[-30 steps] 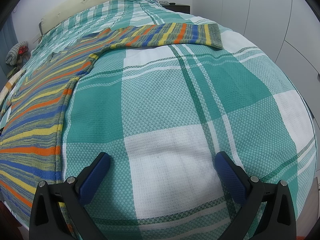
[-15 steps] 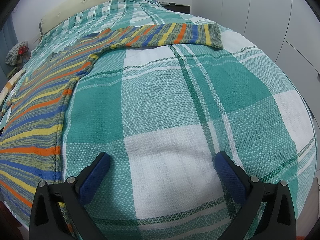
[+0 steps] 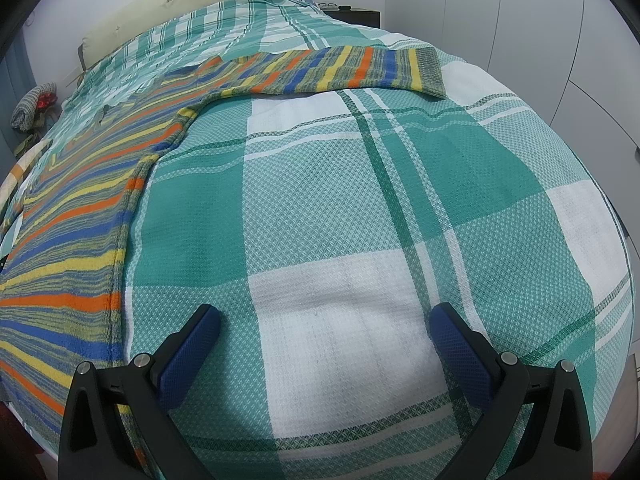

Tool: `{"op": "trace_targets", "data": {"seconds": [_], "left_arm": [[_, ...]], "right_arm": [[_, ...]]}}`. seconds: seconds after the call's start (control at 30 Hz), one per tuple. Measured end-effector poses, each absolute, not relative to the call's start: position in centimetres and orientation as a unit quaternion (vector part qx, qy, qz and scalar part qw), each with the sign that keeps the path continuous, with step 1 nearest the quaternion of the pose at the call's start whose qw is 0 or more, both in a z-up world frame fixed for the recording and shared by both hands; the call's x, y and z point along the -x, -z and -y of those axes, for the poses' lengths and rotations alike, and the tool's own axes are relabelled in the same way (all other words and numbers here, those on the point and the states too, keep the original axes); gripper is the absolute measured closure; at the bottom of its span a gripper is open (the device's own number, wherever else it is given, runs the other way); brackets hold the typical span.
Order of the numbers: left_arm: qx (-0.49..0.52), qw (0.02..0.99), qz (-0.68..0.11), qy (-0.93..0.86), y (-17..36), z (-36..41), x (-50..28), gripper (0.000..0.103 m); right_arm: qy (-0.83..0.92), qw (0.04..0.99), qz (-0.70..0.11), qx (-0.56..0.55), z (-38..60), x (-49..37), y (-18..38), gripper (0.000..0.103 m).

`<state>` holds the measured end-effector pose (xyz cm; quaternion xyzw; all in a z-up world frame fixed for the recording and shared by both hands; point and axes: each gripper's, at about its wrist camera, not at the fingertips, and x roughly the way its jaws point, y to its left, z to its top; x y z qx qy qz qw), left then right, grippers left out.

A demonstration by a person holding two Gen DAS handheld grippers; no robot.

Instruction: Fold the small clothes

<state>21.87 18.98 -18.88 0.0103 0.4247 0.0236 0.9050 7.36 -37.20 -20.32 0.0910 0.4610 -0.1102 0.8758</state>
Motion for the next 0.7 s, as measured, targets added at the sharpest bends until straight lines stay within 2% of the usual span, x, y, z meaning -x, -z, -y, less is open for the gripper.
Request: {"op": "trace_targets", "data": {"seconds": [0.7], "left_arm": [[-0.01,0.905,-0.425,-0.024,18.83,-19.05,-21.93,0.0]], "right_arm": [[0.11,0.876,-0.461,-0.091,37.16,-7.35,20.35,0.0]]}}
